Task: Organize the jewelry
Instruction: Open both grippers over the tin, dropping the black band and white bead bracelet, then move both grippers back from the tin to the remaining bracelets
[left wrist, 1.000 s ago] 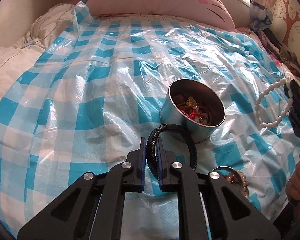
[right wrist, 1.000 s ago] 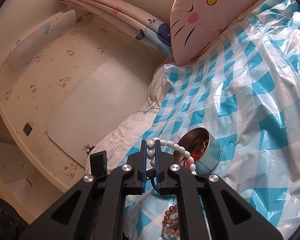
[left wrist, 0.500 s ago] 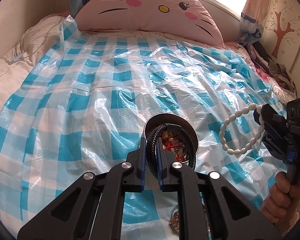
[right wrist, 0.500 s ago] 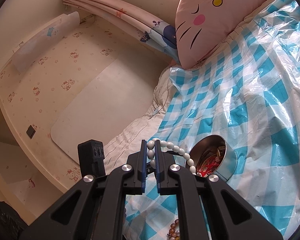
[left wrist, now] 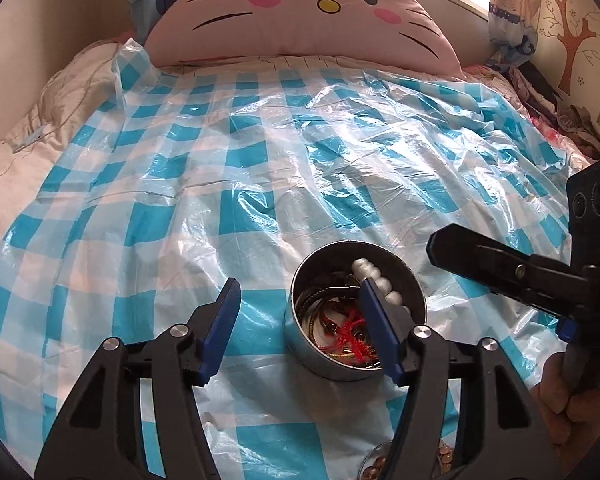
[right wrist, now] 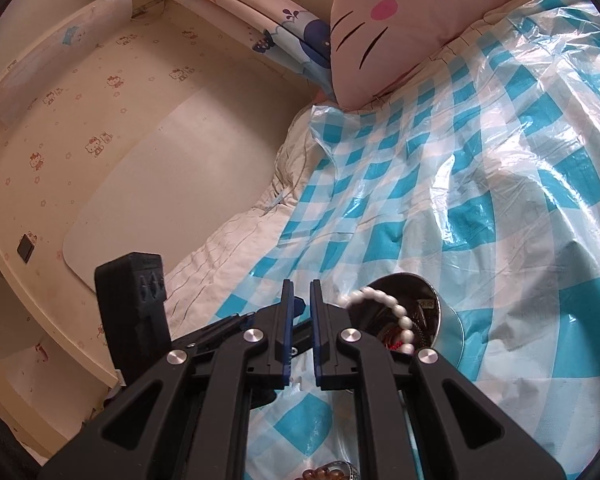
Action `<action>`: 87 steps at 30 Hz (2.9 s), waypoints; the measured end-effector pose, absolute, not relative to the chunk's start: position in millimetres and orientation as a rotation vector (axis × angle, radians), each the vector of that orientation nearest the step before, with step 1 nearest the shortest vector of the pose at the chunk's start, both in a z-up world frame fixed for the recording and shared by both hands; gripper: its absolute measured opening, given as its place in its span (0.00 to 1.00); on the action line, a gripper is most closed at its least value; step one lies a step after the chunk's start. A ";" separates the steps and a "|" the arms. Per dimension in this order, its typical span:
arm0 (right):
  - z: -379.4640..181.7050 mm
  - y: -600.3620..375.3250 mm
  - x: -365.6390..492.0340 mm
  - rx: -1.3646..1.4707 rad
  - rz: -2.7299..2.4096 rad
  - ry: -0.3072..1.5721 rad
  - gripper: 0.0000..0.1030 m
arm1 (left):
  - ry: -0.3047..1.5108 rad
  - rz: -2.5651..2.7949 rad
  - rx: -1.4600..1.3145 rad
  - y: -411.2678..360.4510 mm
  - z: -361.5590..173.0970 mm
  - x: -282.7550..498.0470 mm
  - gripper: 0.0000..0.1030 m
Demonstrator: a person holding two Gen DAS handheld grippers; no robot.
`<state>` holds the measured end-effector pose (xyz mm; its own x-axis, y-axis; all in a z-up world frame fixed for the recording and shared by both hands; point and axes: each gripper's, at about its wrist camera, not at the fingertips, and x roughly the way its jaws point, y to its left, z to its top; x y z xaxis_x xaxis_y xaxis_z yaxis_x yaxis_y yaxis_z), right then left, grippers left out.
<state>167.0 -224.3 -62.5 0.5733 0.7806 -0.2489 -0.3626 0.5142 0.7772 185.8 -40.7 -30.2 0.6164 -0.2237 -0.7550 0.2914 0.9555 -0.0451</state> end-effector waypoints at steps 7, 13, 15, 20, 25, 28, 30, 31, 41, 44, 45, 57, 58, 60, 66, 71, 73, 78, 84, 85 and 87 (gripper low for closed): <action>-67.1 -235.2 161.5 0.739 0.682 0.637 0.33 | 0.882 -0.272 0.053 -10.6 -36.6 167.9 0.63; -59.6 -239.8 147.4 0.678 0.632 0.631 0.44 | 0.926 -0.297 0.021 5.4 -55.9 141.3 0.66; -57.5 -239.8 141.0 0.658 0.616 0.640 0.44 | 0.947 -0.314 0.028 4.6 -62.1 131.5 0.66; -50.0 -238.6 117.7 0.585 0.543 0.650 0.56 | 0.935 -0.426 0.071 -7.1 -61.9 95.4 0.75; -55.6 -247.6 81.2 0.600 0.486 0.657 0.61 | 0.897 -0.544 0.203 -38.3 -63.9 54.0 0.81; -57.0 -253.4 64.5 0.615 0.470 0.649 0.61 | 0.884 -0.545 0.279 -54.6 -68.4 42.8 0.81; -58.1 -255.7 58.8 0.624 0.461 0.647 0.63 | 0.884 -0.537 0.322 -61.7 -73.2 40.1 0.81; -59.2 -256.1 57.4 0.627 0.458 0.650 0.63 | 0.882 -0.527 0.342 -63.0 -75.0 40.8 0.81; -65.4 -247.1 61.3 0.574 0.439 0.705 0.64 | 0.903 -0.382 0.154 -21.9 -68.2 71.9 0.81; -70.6 -232.9 64.6 0.487 0.420 0.764 0.64 | 0.911 -0.324 0.028 1.2 -65.2 86.9 0.81; -72.7 -226.1 65.7 0.443 0.411 0.786 0.64 | 0.921 -0.298 -0.008 9.0 -66.2 92.5 0.81; -96.9 -166.7 67.1 0.000 0.302 0.895 0.64 | 0.920 -0.264 0.194 -23.8 -77.8 106.6 0.81; -97.5 -168.2 68.5 0.000 0.289 0.897 0.64 | 0.933 -0.255 0.223 -27.9 -81.6 107.2 0.81; -100.7 -168.6 71.3 -0.010 0.274 0.907 0.64 | 0.947 -0.231 0.270 -32.5 -88.5 108.4 0.81; -103.4 -157.3 75.0 -0.163 0.167 0.898 0.74 | 0.953 -0.141 0.244 -17.6 -88.6 113.7 0.82; -100.9 -180.5 76.1 -0.236 -0.034 0.873 0.75 | 0.959 -0.114 0.232 -9.6 -89.2 116.7 0.82; -101.9 -189.4 75.8 -0.208 -0.030 0.883 0.75 | 0.952 -0.113 0.246 -11.5 -89.3 115.8 0.82; -101.1 -187.3 75.3 -0.188 0.021 0.882 0.75 | 0.940 -0.109 0.258 -13.5 -88.5 114.6 0.82; -89.2 -205.5 74.0 -0.055 0.038 0.839 0.75 | 0.939 -0.102 0.237 -8.2 -86.6 115.8 0.82; -85.0 -204.2 72.1 -0.025 0.082 0.820 0.75 | 0.939 -0.102 0.237 -8.2 -86.7 116.2 0.82; -86.7 -187.4 74.4 -0.060 0.140 0.830 0.76 | 0.935 -0.100 0.241 -8.1 -86.3 116.0 0.82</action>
<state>74.4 -187.4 -86.7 0.6661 0.1008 -0.7390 -0.1475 0.9891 0.0020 116.0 -8.1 -86.3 0.5912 0.0187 -0.8063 0.1894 0.9686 0.1613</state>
